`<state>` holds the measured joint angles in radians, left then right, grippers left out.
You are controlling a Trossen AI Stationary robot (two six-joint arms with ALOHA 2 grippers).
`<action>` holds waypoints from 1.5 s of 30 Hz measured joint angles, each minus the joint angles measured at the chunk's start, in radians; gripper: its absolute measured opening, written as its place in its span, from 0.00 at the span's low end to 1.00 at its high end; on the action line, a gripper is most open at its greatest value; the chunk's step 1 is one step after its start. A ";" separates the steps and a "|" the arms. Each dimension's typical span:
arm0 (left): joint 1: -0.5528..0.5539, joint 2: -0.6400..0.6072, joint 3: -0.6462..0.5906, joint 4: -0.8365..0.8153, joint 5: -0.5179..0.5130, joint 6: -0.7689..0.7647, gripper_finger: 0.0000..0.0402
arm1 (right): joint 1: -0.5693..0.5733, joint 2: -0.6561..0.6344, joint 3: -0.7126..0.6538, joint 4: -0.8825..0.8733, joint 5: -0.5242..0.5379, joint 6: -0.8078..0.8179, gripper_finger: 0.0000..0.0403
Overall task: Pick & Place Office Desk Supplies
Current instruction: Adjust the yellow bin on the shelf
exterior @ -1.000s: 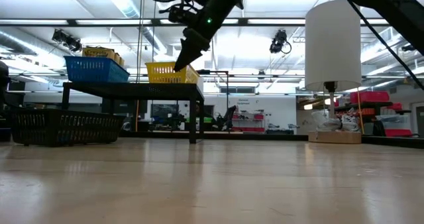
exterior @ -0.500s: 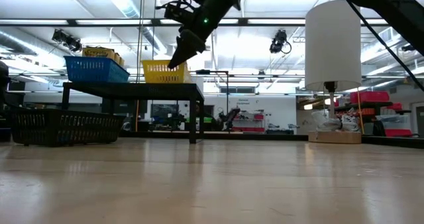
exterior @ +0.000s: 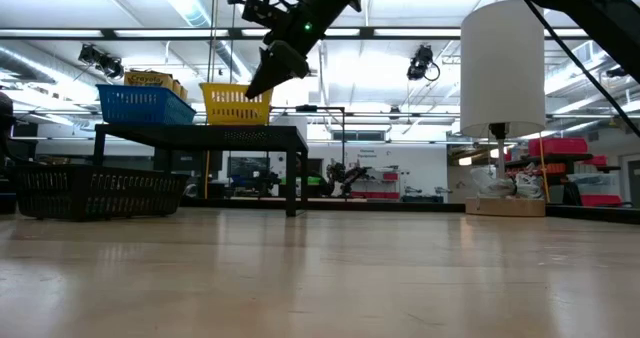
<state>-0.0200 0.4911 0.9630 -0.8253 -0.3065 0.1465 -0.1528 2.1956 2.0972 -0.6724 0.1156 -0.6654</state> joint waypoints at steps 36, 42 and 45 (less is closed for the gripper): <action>0.000 0.000 0.000 -0.001 0.000 -0.007 0.64 | -0.001 -0.002 0.000 0.191 -0.018 -0.032 0.25; 0.000 0.000 0.001 -0.001 0.000 -0.007 0.64 | 0.001 -0.002 0.000 0.259 -0.015 -0.030 0.28; 0.000 0.000 0.001 -0.001 0.000 -0.007 0.64 | 0.012 -0.002 0.000 0.263 0.014 -0.024 0.30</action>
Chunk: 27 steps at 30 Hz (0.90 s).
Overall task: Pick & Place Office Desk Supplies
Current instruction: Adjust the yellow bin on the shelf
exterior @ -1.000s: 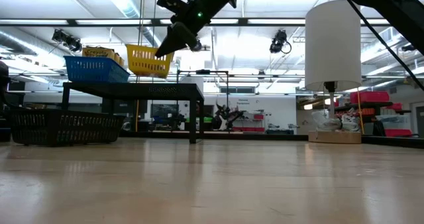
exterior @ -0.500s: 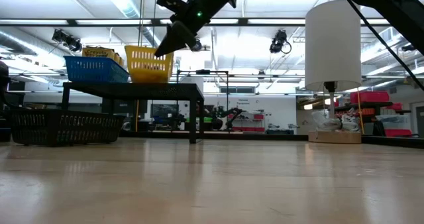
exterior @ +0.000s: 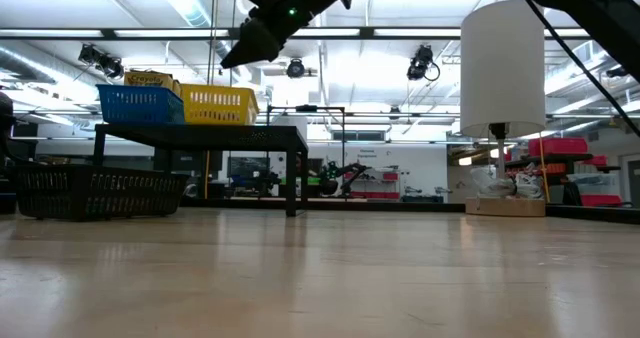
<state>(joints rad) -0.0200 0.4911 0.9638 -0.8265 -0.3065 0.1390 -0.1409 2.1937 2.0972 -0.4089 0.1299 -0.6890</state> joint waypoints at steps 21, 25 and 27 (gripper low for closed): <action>0.000 0.000 0.000 -0.001 0.023 -0.013 0.64 | -0.023 0.012 -0.002 -0.328 0.118 0.173 0.00; 0.000 0.000 0.000 -0.001 0.024 -0.025 0.64 | -0.053 0.031 -0.001 -0.289 0.000 0.172 0.00; 0.000 0.000 0.000 -0.005 0.024 -0.027 0.64 | -0.058 0.040 -0.002 -0.280 -0.022 0.170 0.00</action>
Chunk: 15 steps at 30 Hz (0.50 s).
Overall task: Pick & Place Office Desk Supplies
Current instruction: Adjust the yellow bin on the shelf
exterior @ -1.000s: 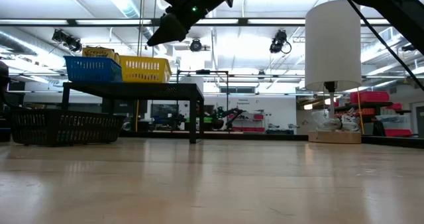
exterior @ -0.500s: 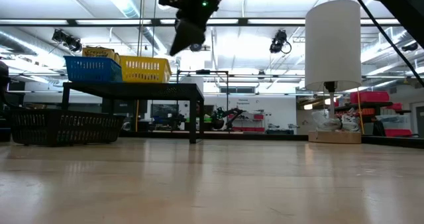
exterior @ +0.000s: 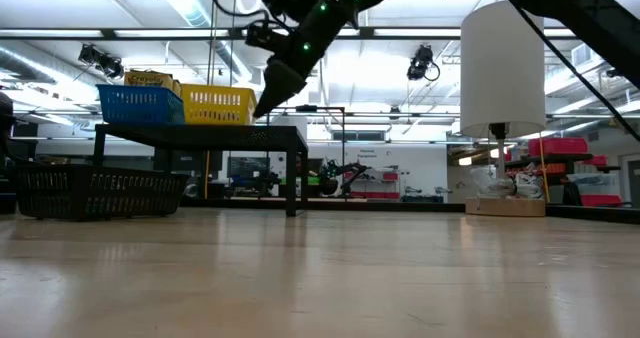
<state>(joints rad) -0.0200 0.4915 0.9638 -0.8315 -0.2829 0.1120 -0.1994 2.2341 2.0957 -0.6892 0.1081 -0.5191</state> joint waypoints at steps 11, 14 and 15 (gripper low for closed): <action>0.000 0.000 0.000 -0.013 -0.003 0.000 0.64 | -0.001 0.009 0.001 0.122 -0.114 -0.013 0.00; 0.000 0.000 0.000 -0.012 -0.004 0.000 0.64 | -0.005 0.009 0.001 0.141 -0.120 -0.020 0.00; 0.000 0.000 0.000 -0.012 -0.004 0.000 0.64 | -0.008 0.009 0.001 0.147 -0.137 -0.020 0.00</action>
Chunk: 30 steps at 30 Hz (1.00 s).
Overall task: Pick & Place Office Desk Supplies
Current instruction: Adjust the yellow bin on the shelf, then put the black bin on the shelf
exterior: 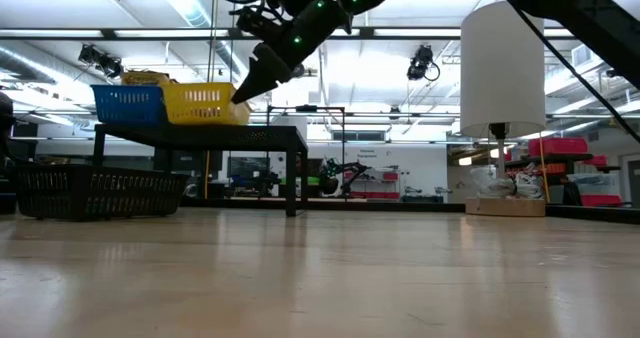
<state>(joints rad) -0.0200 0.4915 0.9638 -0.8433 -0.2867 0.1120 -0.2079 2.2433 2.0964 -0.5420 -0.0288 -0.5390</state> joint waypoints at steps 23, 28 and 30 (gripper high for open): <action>0.000 0.000 0.000 -0.040 0.056 -0.064 0.64 | 0.202 -0.018 -0.002 -0.265 0.047 -0.057 0.22; 0.000 0.030 0.000 -0.101 0.103 -0.139 0.64 | 0.273 -0.010 -0.010 -0.205 -0.017 -0.163 0.30; 0.000 0.048 0.000 -0.105 0.121 -0.160 0.64 | 0.286 0.017 -0.007 -0.143 -0.036 -0.179 0.32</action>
<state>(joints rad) -0.0200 0.5399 0.9642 -0.9486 -0.1658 -0.0478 0.0785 2.2607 2.0892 -0.6848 -0.0647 -0.7180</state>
